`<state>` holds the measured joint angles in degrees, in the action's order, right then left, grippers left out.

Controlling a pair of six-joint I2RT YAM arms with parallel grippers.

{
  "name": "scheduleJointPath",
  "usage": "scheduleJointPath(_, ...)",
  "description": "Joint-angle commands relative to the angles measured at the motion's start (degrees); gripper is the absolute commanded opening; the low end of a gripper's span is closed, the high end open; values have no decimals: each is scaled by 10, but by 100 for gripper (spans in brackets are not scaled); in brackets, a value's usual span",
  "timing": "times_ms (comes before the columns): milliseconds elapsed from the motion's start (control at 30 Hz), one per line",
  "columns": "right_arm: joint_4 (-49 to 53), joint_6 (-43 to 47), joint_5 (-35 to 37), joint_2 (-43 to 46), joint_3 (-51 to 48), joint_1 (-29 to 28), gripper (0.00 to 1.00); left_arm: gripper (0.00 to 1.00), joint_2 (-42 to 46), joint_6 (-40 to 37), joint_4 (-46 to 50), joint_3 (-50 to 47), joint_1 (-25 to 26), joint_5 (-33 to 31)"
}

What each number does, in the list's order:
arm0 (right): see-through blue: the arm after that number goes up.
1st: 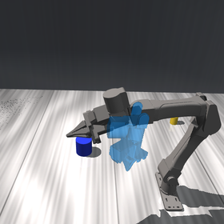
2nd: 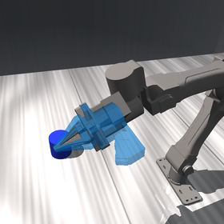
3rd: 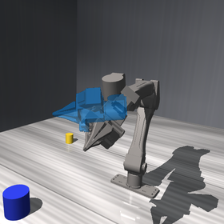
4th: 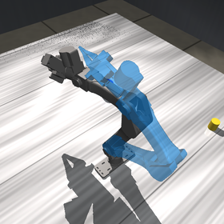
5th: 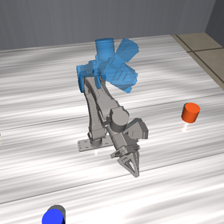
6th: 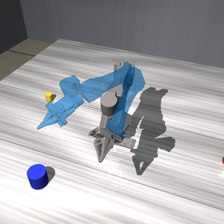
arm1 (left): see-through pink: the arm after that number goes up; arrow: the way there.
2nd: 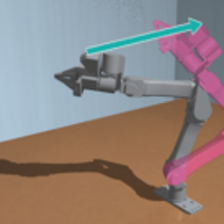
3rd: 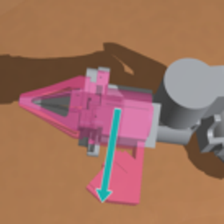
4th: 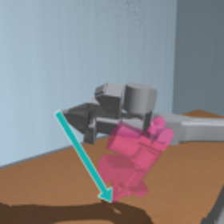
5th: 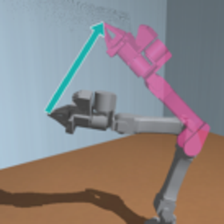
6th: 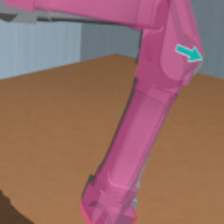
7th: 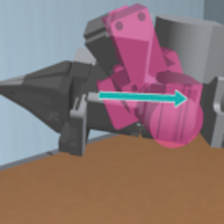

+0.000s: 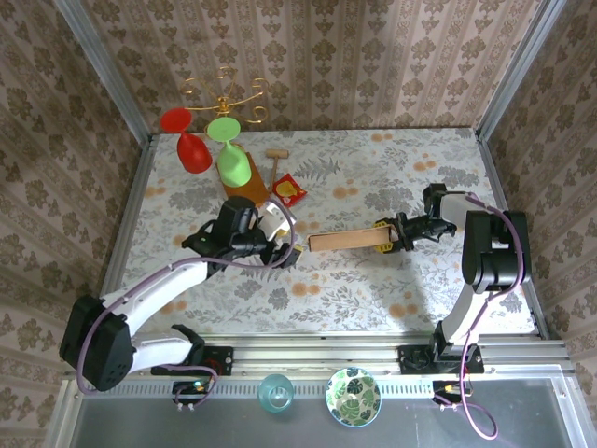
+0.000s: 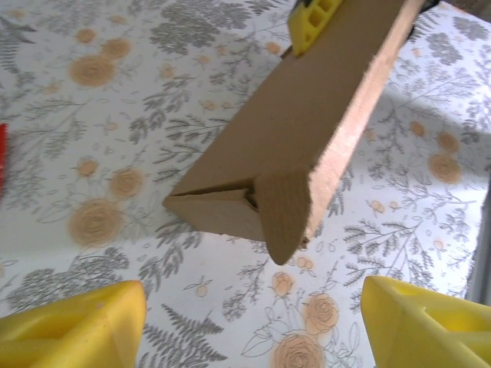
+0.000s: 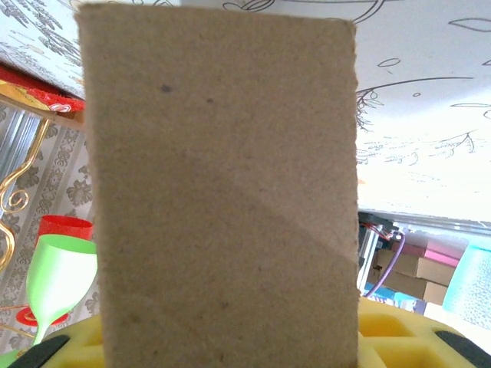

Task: Fold the paper box

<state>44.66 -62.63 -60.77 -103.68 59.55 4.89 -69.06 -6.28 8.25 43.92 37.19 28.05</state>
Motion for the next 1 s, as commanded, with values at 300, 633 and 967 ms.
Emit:
scheduleJointPath(300,36,-49,14,-73,32,7,37,70,-61,10,-50,83,5,33)
scheduleJointPath(633,15,-90,17,-93,45,7,37,62,-171,-38,83,232,16,-18)
scheduleJointPath(967,-10,-117,16,-102,48,9,37,55,-196,-53,119,252,19,-48)
